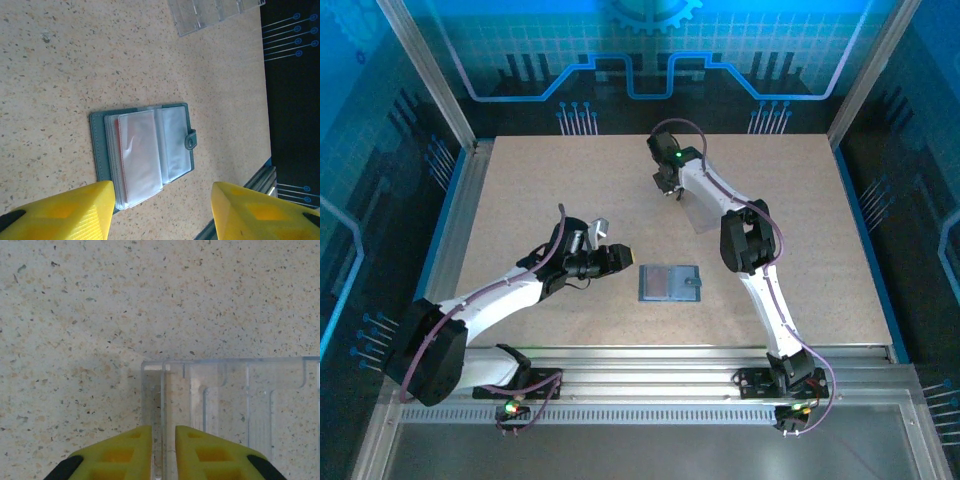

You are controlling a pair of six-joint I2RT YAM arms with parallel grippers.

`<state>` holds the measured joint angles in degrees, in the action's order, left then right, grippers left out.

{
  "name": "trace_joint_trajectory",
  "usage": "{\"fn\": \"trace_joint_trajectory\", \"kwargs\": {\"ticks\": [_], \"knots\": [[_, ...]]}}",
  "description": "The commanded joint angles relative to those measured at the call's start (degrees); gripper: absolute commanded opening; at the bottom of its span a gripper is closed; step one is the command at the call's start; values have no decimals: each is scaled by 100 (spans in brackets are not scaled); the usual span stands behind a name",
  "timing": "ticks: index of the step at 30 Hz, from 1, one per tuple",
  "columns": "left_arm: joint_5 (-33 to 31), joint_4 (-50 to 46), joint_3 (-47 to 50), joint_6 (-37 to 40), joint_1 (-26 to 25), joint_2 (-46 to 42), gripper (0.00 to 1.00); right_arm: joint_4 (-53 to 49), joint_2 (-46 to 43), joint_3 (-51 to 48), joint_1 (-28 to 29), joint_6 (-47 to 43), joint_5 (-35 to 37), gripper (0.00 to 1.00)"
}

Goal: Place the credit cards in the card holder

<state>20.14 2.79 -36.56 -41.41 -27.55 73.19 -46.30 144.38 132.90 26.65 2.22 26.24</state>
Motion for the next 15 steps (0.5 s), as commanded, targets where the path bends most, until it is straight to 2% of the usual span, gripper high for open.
{"fn": "trace_joint_trajectory", "kwargs": {"ticks": [1, 9, 15], "knots": [[-72, -108, 70, 131, -20, -112, 55, -235, 216, 227, 15, -81, 44, 19], [-63, -111, 70, 116, -21, -121, 55, -256, 199, 244, -2, -101, 18, 12], [-72, -113, 70, 123, -13, -129, 55, -352, 216, 450, -3, -142, 47, 1]]}}
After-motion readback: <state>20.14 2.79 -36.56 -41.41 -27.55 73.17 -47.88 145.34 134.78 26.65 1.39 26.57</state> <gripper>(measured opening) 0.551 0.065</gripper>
